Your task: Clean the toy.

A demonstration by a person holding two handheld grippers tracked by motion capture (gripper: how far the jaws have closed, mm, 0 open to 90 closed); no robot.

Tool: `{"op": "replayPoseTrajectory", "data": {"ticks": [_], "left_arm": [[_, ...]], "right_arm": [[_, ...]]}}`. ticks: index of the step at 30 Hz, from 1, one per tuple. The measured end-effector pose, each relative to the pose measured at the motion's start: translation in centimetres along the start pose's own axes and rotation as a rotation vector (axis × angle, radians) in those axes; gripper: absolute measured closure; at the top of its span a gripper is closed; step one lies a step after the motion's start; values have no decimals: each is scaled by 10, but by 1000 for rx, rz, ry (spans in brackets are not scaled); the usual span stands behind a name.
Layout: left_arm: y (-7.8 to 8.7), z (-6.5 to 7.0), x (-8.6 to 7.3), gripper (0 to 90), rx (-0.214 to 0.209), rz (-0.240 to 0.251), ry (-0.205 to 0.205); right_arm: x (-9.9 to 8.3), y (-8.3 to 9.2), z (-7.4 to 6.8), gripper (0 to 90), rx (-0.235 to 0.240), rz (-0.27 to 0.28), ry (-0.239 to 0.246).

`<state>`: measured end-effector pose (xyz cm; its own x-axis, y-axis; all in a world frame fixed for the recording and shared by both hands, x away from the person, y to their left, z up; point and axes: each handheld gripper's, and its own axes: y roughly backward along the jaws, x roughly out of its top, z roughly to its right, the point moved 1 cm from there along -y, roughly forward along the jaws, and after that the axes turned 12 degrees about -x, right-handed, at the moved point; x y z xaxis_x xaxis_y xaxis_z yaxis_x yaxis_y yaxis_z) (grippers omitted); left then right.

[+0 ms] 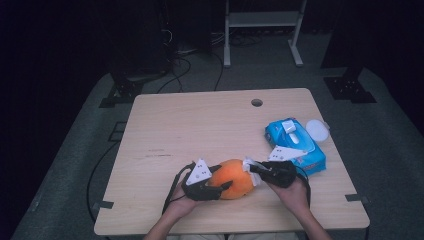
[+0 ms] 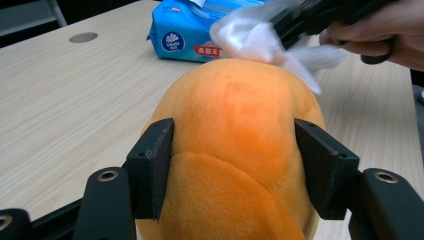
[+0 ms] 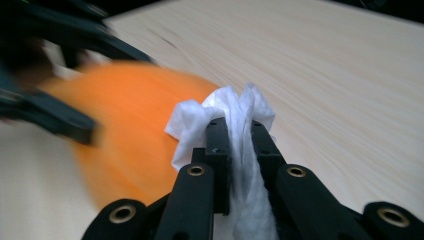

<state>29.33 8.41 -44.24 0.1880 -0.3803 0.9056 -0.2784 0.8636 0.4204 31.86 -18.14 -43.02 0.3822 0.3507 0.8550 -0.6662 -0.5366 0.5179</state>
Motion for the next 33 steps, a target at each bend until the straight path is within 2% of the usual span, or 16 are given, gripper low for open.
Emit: {"op": "replayPoseTrajectory", "data": {"ticks": [1, 3, 5, 7, 9, 10, 12, 16, 18, 20, 23, 25, 28, 30, 33], "left_arm": [[1, 0, -1, 379, -2, 2, -3], [2, -1, -2, 381, 0, 4, -2], [3, -2, -3, 382, 1, 4, 4], [4, -4, -3, 383, 1, 7, 10], [5, -4, -4, 383, -2, 2, 7], [6, -4, -4, 384, -3, -2, 3], [7, -4, -4, 385, -1, -6, 4], [7, -5, -5, 385, -1, -6, 2], [9, -6, -6, 387, 2, -3, 7], [10, -8, -7, 388, 1, 6, 23], [11, -10, -7, 389, 0, 0, 25], [10, -10, -7, 389, 7, 3, 32], [12, -12, -8, 391, 9, 8, 39], [14, -14, -9, 393, 12, 13, 53], [15, -18, -11, 394, 15, 29, 83]], "right_arm": [[-4, -1, 5, 819, -8, -18, -18], [-6, 0, 7, 819, 5, -16, -44], [0, 4, 2, 819, 14, 13, -28], [7, 9, -6, 819, 51, 51, -24], [9, 11, -13, 819, 65, 63, 3], [8, 10, -14, 819, 61, 59, 9], [3, 6, -9, 818, 69, 46, -19], [-5, 3, 1, 818, 43, 4, -58], [0, 8, -3, 818, 45, 23, -44], [6, 14, -9, 818, 85, 65, -34], [6, 12, -16, 818, 77, 48, 15], [0, 7, -11, 818, 76, 26, -13], [-3, 6, -4, 818, 50, -4, -32], [0, 11, -6, 818, 52, 15, -24], [5, 16, -15, 817, 89, 45, 8]]}}
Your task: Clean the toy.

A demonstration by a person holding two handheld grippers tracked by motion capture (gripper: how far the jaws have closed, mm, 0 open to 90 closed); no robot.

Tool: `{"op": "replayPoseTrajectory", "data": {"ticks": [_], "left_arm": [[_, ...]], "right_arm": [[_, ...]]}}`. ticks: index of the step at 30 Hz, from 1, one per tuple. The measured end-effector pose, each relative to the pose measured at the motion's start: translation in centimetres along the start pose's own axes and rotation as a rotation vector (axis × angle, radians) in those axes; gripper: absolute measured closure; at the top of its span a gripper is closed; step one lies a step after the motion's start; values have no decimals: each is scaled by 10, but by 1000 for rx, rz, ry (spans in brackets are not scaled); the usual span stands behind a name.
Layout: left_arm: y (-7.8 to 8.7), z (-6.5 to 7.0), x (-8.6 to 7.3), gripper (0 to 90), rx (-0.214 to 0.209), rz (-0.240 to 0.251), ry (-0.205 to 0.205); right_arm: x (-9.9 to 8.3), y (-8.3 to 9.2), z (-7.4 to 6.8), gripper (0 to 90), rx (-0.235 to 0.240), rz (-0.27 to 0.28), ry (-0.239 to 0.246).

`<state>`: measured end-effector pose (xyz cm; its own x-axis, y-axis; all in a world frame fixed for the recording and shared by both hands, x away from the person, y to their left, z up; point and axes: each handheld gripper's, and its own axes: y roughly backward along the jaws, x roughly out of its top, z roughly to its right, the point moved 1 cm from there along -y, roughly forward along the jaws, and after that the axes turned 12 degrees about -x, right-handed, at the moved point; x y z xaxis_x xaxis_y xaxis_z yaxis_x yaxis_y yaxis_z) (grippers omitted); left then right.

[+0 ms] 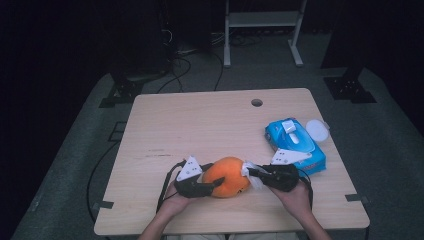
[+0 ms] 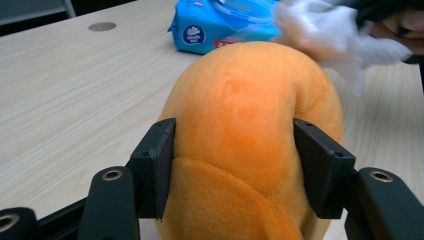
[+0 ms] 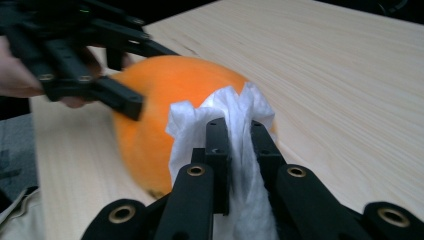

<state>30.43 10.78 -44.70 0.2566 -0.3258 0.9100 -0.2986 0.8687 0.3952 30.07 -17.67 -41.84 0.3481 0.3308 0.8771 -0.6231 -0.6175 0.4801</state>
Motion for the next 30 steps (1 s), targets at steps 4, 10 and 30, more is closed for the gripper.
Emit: {"op": "replayPoseTrajectory", "data": {"ticks": [4, 10, 30], "left_arm": [[0, 0, 0, 394, 7, 2, 9], [-2, 4, 1, 389, 1, 2, 5], [-10, 3, 5, 243, -89, -42, 132]], "right_arm": [[-8, -9, 7, 817, -32, -47, -13], [-6, -8, 11, 816, -42, -48, -36], [-2, -7, 3, 815, -4, -35, 14]]}}
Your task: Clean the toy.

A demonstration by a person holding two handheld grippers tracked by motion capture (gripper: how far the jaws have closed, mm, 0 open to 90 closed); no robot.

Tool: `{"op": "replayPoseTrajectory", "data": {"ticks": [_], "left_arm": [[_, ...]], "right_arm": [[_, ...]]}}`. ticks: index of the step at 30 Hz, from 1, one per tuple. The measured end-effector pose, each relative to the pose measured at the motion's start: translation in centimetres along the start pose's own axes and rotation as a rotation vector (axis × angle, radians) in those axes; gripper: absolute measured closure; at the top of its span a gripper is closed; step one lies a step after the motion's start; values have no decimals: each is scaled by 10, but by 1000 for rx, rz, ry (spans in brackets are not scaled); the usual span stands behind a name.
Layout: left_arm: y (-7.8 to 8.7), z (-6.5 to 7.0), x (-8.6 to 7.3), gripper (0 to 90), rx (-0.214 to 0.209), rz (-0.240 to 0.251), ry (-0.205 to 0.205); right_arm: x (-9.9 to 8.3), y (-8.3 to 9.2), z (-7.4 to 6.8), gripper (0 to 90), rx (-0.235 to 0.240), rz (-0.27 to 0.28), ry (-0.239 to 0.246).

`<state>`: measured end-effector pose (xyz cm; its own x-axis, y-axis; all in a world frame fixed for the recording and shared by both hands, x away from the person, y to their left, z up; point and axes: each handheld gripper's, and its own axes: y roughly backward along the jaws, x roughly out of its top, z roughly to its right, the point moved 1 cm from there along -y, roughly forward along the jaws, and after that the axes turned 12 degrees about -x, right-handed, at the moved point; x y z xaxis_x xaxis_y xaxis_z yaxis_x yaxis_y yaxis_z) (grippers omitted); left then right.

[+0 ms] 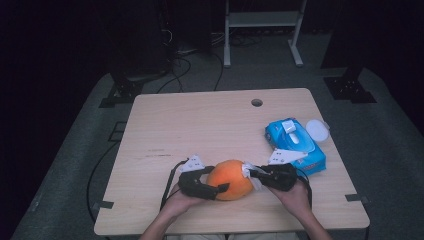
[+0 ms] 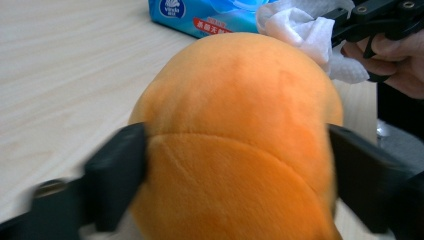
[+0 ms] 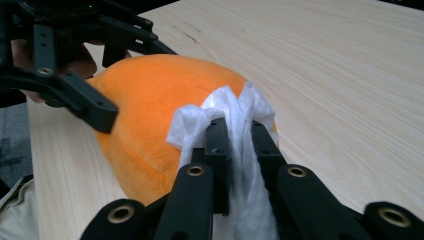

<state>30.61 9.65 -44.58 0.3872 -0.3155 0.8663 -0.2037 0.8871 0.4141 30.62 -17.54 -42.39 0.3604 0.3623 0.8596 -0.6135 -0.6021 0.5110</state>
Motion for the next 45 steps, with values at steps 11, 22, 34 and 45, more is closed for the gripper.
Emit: {"op": "replayPoseTrajectory", "data": {"ticks": [11, 22, 34, 45], "left_arm": [[-15, 27, 8, 346, 98, -57, -351], [-11, 16, 8, 235, 98, -25, -206], [-13, 15, 8, 73, 74, -20, -161], [-12, 24, 9, 308, 60, -70, -289]], "right_arm": [[17, 4, -22, 816, 2, 71, 66], [11, 3, -14, 816, -47, 37, 50], [12, 1, -13, 817, -39, 32, 69], [23, 9, -36, 817, -4, 68, 128]]}}
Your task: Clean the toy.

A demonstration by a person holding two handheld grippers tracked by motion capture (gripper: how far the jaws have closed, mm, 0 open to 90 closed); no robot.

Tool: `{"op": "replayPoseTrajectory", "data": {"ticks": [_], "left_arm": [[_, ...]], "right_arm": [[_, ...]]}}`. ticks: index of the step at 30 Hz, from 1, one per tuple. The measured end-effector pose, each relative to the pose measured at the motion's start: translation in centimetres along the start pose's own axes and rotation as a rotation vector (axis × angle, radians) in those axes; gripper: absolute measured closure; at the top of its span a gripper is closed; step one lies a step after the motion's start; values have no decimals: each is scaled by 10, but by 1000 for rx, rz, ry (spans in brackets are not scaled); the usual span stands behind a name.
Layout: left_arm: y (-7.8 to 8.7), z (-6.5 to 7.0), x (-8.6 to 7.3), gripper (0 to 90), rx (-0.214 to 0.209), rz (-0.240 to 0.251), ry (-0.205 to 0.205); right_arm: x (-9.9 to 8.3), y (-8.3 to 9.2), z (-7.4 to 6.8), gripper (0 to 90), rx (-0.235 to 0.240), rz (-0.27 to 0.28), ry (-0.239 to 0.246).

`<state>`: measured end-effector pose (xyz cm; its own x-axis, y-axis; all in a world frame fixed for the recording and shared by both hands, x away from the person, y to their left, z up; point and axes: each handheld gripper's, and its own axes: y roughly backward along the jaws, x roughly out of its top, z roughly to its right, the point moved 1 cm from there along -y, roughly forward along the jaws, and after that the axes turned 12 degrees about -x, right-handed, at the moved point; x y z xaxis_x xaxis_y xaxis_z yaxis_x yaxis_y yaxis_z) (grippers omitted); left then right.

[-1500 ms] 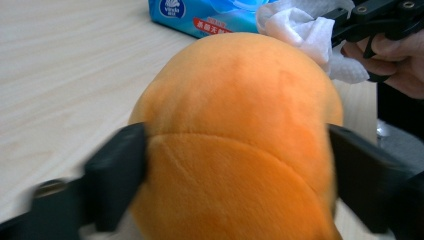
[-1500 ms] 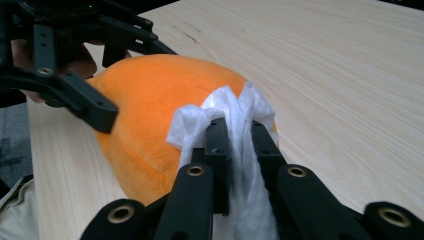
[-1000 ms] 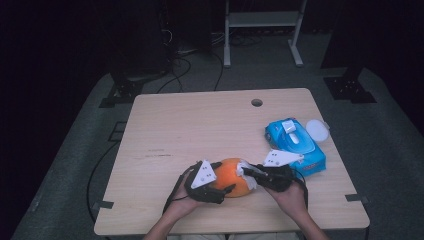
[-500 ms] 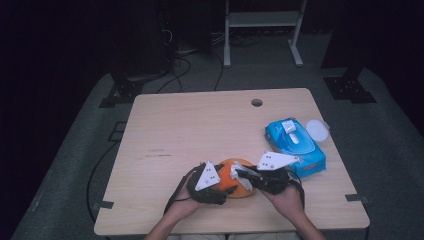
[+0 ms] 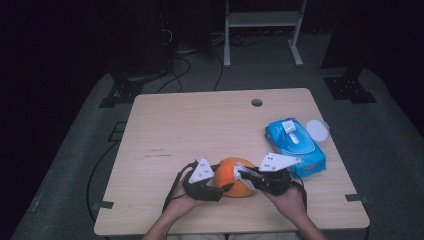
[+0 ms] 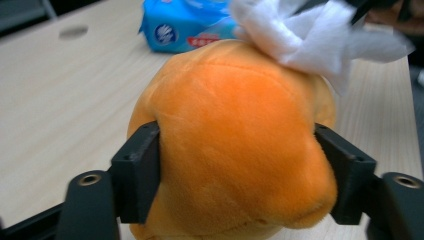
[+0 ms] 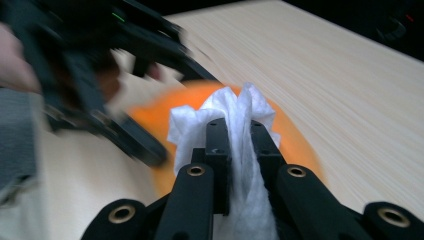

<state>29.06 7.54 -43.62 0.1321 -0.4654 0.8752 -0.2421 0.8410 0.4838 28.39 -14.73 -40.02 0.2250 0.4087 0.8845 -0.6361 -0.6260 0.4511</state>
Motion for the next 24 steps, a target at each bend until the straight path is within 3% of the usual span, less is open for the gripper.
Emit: {"op": "replayPoseTrajectory", "data": {"ticks": [2, 4, 6, 8, 10, 14, 16, 20, 22, 24], "left_arm": [[-2, 6, 2, 318, -3, -9, -53], [-3, 7, 3, 309, -4, -9, -64], [-4, 2, 1, 229, -9, 6, -11], [-4, -4, -2, 113, -14, 29, 84], [-4, -11, -6, 64, -58, 60, 189], [-3, -14, -8, 107, -93, 84, 250], [-1, -12, -7, 174, -80, 71, 207], [-1, -3, -3, 238, -52, 15, 75], [-1, -2, -3, 239, -54, 18, 72], [-1, -4, -2, 235, -65, 22, 70]], "right_arm": [[8, 2, -6, 817, 1, 17, 30], [10, 1, -4, 817, -10, 15, 35], [5, -1, 4, 817, -22, -4, 18], [-4, -4, 11, 818, -31, -26, -15], [-9, -4, 15, 818, -24, -28, -45], [-7, -2, 11, 819, -42, -34, -10], [-6, -2, 5, 820, -54, -31, 9], [1, -2, -7, 819, -6, -13, 33], [4, -2, -7, 818, -3, -16, 46], [5, -1, 2, 817, -12, -9, 23]]}}
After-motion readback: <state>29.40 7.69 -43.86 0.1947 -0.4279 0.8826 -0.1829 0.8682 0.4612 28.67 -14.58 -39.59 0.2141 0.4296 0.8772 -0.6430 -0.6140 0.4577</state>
